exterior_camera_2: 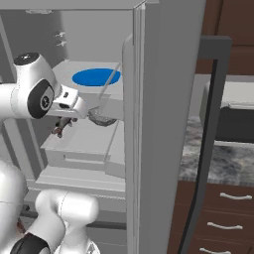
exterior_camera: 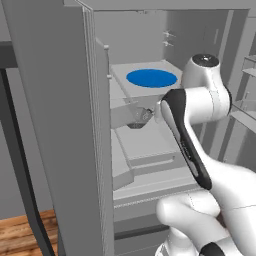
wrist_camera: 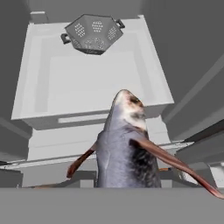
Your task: Retrieve the fish from the fridge and place it on the saucepan with marinade on the stove.
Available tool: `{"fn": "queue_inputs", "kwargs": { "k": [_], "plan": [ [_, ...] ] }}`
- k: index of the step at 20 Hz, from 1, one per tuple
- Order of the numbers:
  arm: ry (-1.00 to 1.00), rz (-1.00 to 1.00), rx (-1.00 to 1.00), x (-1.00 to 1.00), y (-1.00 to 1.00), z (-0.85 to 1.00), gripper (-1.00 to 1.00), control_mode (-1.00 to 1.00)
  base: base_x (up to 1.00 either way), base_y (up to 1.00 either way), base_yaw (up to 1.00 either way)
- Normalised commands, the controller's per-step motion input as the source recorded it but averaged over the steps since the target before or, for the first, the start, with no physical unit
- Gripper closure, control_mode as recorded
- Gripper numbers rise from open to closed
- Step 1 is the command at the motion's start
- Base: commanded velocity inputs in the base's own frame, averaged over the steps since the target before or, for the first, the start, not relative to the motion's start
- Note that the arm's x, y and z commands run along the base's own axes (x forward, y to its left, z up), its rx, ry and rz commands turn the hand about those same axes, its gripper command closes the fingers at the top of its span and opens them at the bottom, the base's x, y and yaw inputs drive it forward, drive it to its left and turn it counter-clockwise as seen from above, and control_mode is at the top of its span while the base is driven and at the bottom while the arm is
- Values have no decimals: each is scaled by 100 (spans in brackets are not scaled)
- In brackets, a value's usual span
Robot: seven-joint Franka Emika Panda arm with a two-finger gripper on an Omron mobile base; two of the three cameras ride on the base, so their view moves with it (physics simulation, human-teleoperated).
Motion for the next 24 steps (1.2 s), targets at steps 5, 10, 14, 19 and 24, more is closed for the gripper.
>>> {"fn": "queue_inputs", "kwargs": {
  "k": [5, 10, 14, 19, 24],
  "plan": [
    [0, 0, 0, -42, -4, -71, 100, -100, 0, 0, 0],
    [1, 0, 0, -22, 0, -23, 100, -100, 0, 0, 0],
    [9, 0, 0, -21, 0, -25, 100, -100, 0, 0, 0],
    [2, 0, 0, -8, 0, -13, 100, -100, 0, 0, 0],
    [0, 0, 0, -14, -3, -2, 100, 100, -31, -1, 0]
  ]
}}
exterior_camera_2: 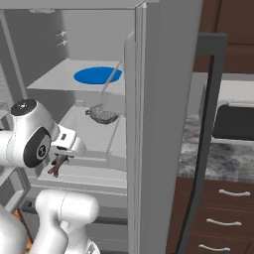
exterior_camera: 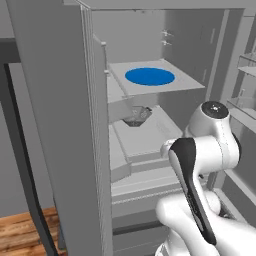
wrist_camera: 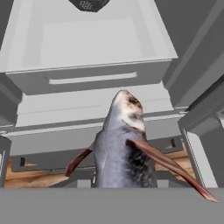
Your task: Retrieve the fish from the fridge and place it on the saucepan with marinade on the stove.
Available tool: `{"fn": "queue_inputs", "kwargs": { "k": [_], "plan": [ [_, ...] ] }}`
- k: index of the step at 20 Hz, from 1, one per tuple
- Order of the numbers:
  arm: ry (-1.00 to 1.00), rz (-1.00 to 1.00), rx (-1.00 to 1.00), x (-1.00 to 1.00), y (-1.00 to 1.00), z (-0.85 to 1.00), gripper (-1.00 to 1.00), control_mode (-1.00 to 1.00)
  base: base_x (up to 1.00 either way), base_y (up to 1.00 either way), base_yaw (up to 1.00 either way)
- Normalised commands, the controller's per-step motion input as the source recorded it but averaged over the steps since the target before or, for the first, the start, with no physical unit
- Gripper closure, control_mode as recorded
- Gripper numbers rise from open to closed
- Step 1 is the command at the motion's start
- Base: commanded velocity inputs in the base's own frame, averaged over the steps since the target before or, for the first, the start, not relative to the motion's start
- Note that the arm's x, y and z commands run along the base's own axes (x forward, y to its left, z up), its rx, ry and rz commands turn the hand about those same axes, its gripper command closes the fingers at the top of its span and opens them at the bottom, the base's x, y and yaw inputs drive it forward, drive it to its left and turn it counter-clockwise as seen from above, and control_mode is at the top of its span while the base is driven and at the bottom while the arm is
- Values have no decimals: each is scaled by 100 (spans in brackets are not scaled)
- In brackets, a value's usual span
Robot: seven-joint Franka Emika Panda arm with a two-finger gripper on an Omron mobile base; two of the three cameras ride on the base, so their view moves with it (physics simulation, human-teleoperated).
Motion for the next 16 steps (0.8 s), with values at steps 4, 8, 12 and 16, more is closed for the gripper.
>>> {"fn": "queue_inputs", "kwargs": {
  "k": [4, 8, 12, 16],
  "plan": [
    [0, 0, 0, 0, 0, 0, 100, 100, -63, 0, -2],
    [0, 0, 0, 0, 0, 0, 100, 100, -69, 0, -2],
    [0, 0, 0, 0, 0, 0, 100, 100, -78, 0, -2],
    [0, 0, 0, 0, 0, 0, 100, 100, -81, 0, -2]
  ]
}}
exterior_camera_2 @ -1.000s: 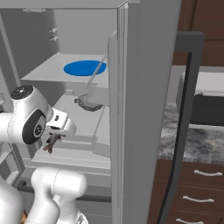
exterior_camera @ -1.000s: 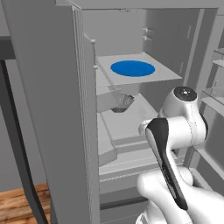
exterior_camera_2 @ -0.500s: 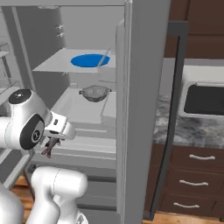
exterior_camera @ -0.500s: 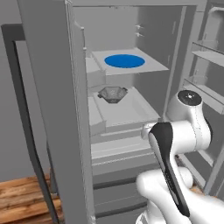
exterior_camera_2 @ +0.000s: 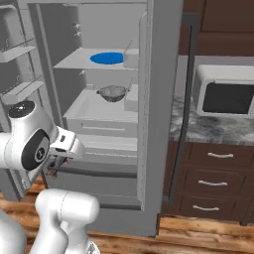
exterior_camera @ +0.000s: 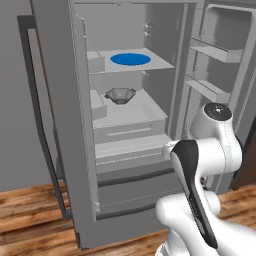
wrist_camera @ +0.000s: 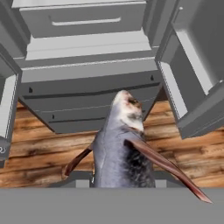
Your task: Retrieve the fish from the fridge and place it on the saucepan with marinade on the stove.
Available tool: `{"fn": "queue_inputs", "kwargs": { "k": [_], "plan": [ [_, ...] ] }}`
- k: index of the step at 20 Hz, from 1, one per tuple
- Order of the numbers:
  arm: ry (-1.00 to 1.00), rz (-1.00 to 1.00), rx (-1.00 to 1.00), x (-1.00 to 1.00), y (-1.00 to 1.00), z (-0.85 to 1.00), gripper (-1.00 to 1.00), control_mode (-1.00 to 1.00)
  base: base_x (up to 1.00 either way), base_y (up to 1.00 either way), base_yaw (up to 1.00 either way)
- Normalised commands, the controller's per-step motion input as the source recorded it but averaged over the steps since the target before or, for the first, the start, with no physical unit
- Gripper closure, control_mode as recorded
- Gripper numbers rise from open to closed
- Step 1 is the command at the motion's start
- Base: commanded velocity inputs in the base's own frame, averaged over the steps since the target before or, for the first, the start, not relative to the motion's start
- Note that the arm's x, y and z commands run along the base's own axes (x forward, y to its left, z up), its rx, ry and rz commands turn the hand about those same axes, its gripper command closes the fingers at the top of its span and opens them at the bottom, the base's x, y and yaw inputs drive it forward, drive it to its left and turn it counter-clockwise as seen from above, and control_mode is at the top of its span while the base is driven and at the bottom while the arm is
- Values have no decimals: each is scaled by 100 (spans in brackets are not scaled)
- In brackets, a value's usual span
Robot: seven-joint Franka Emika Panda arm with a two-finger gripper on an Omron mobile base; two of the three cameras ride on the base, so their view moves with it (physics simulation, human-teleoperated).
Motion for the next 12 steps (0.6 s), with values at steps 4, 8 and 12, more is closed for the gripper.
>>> {"fn": "queue_inputs", "kwargs": {
  "k": [4, 8, 12],
  "plan": [
    [0, 0, 0, 0, 0, 0, 100, 100, -92, -9, -2],
    [0, 0, 0, 0, 0, 0, 100, 100, -82, -28, -20],
    [0, 0, 0, 0, 0, 0, 100, 100, -66, 5, -45]
  ]
}}
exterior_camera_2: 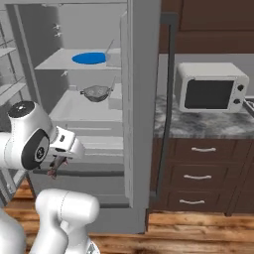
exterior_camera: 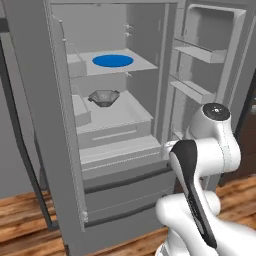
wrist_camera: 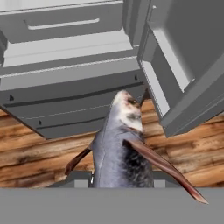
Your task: Retrieve the fish from the fridge and place it on the saucepan with marinade on the stove.
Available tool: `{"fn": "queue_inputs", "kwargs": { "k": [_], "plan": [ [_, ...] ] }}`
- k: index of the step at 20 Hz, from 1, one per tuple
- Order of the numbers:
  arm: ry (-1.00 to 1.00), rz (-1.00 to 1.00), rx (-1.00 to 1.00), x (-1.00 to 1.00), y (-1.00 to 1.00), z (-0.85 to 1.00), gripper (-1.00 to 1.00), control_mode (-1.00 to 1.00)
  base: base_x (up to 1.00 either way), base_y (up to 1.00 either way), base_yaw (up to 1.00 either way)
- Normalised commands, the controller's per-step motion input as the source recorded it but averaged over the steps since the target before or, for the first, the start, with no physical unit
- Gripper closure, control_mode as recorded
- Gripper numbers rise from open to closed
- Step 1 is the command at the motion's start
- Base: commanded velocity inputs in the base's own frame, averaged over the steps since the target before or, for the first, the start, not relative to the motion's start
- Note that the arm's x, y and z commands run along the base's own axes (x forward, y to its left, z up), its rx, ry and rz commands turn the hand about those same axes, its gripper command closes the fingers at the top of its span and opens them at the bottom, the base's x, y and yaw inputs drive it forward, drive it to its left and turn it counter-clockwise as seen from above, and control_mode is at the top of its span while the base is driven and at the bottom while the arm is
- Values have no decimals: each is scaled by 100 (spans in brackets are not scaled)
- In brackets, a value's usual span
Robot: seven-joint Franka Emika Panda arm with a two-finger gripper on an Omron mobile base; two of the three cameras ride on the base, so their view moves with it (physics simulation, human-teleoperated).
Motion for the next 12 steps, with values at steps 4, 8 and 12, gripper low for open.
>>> {"fn": "queue_inputs", "kwargs": {
  "k": [4, 8, 12],
  "plan": [
    [0, 0, 0, 0, 0, 0, 100, 100, -58, 54, -48],
    [0, 0, 0, 0, 0, 0, 100, 100, -21, 92, -46],
    [0, 0, 0, 0, 0, 0, 100, 100, -66, 85, -27]
  ]
}}
